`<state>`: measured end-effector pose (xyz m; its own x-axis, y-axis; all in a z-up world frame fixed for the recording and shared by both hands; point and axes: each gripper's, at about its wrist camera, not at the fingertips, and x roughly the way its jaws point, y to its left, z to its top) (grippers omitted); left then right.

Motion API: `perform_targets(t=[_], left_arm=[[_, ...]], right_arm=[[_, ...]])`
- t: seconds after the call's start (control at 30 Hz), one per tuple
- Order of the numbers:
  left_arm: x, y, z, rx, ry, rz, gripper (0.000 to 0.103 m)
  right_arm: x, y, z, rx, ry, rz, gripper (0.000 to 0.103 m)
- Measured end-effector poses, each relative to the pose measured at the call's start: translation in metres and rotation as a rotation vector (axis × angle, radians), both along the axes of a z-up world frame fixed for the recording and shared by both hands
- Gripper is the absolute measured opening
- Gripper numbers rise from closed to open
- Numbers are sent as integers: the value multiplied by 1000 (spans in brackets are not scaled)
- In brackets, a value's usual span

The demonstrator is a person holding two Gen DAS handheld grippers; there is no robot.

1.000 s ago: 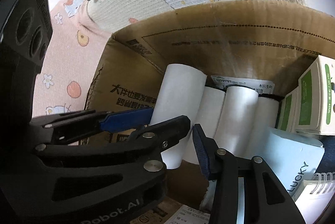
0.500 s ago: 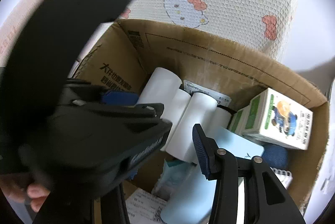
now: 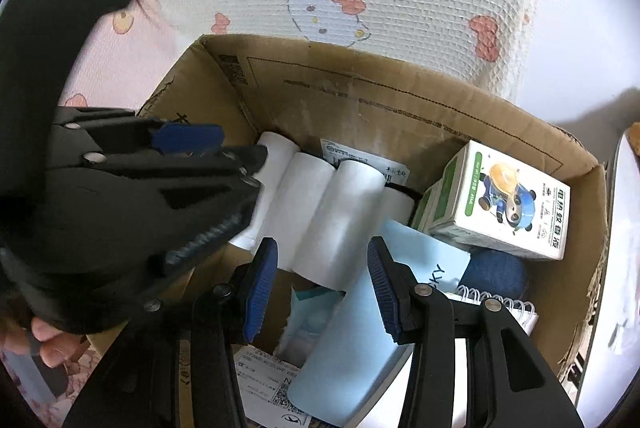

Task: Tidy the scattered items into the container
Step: 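Open the left gripper to release the tube in the box, then move the open left tool back over the tubes on the blanket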

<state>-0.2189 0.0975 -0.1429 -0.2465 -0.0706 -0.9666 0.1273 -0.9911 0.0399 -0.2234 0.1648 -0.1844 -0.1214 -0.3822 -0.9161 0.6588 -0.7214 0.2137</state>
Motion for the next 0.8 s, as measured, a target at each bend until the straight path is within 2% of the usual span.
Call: perform_targets(t=[0.13,0.33,0.47,0.57,0.67,0.8], left_arm=[[14,-7,9,1,45,-50,17],[28,-15,32,-19,133,-125,17],[45,-30,54,41,189,-151,17],[59,-56,67,88,247,-115,17],[76,-87,76,96,303,-39,17],[93,-132,72,113,306,79,17]], right_arm=[[8,0,2,-27,-7,-5,43],[25,-16,10,-76,6,-14,43],[34,-25,25,-96,21,-1,43],[43,-33,39,-106,41,15,43],[52,-44,54,-121,63,39,43],[65,-61,71,-147,86,70,44]])
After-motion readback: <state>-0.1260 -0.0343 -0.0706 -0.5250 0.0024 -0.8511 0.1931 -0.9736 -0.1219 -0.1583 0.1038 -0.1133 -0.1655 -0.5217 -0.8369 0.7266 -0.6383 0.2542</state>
